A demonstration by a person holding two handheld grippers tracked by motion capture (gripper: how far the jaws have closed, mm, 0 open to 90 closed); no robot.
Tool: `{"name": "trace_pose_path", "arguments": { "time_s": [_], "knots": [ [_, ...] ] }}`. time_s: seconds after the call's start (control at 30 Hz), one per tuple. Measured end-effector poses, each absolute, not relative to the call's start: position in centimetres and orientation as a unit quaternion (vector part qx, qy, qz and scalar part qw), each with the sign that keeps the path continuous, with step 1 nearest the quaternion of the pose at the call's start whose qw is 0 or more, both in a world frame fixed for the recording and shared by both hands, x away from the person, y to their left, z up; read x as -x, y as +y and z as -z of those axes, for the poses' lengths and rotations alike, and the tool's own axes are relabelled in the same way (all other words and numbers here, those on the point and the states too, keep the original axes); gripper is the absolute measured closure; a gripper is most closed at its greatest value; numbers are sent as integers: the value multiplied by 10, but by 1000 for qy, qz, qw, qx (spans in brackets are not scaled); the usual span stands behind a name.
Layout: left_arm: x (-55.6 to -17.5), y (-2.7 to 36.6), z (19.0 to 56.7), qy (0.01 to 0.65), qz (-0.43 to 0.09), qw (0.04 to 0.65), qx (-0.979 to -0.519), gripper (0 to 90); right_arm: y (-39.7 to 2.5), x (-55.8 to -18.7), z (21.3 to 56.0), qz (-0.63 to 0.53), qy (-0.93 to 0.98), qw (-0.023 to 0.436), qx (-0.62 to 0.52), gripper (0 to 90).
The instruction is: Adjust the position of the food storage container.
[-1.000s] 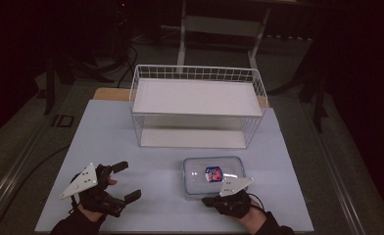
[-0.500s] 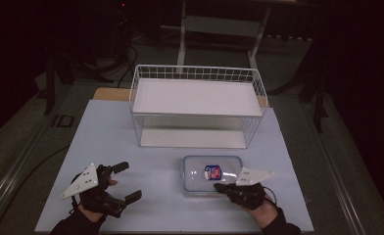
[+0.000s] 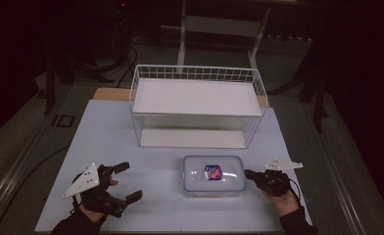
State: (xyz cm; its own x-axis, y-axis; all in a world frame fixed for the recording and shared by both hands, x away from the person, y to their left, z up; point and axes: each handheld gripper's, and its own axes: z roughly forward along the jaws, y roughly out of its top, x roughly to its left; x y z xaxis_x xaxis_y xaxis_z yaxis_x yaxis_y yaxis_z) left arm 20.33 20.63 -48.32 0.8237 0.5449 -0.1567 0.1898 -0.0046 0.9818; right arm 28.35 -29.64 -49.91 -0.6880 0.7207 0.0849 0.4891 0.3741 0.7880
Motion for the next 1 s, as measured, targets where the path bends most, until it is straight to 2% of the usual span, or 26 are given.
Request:
{"name": "trace_pose_path", "arguments": {
  "time_s": [0.97,1.0],
  "knots": [
    [-205,202,485,263,-128,650,-702,0,-252,-291,497,-432,827,114,-342,899],
    [-205,202,484,264,-128,650,-701,0,-252,-291,495,-433,827,117,-340,874]
  ]
}}
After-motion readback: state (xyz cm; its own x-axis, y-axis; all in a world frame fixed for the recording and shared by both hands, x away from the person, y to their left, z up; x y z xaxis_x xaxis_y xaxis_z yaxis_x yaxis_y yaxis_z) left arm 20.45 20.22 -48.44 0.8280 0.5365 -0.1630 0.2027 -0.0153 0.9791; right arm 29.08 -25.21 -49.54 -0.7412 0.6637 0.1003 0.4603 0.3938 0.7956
